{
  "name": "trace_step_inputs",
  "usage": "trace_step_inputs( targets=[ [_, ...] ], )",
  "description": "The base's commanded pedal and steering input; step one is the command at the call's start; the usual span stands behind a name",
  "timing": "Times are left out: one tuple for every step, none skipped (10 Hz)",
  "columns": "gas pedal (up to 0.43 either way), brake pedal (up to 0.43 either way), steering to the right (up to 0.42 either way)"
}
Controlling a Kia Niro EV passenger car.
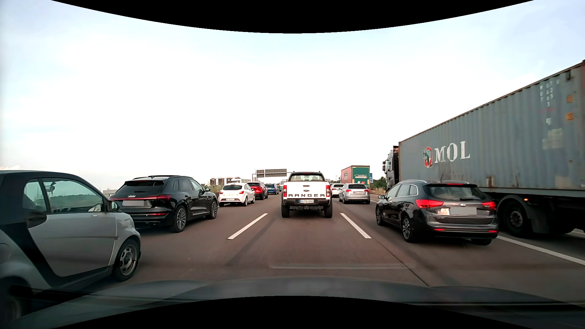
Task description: Follow the waypoints while adhering to traffic rules and regulations
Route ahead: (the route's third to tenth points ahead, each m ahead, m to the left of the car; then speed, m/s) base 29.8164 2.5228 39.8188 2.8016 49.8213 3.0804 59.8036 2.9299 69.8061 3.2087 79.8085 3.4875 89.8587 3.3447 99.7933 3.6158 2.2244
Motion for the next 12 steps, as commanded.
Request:
trace_step_inputs(
  targets=[
    [0.067,0.000,-0.005],
    [0.067,0.000,-0.005],
    [0.067,0.000,-0.005],
    [0.067,0.000,-0.005],
    [0.067,0.000,-0.005],
    [0.067,0.000,-0.005],
    [0.067,0.000,-0.005],
    [0.067,0.000,-0.005],
    [0.067,0.000,-0.005],
    [0.067,0.000,-0.005],
    [0.067,0.000,-0.005],
    [0.067,0.000,-0.005]
  ],
)
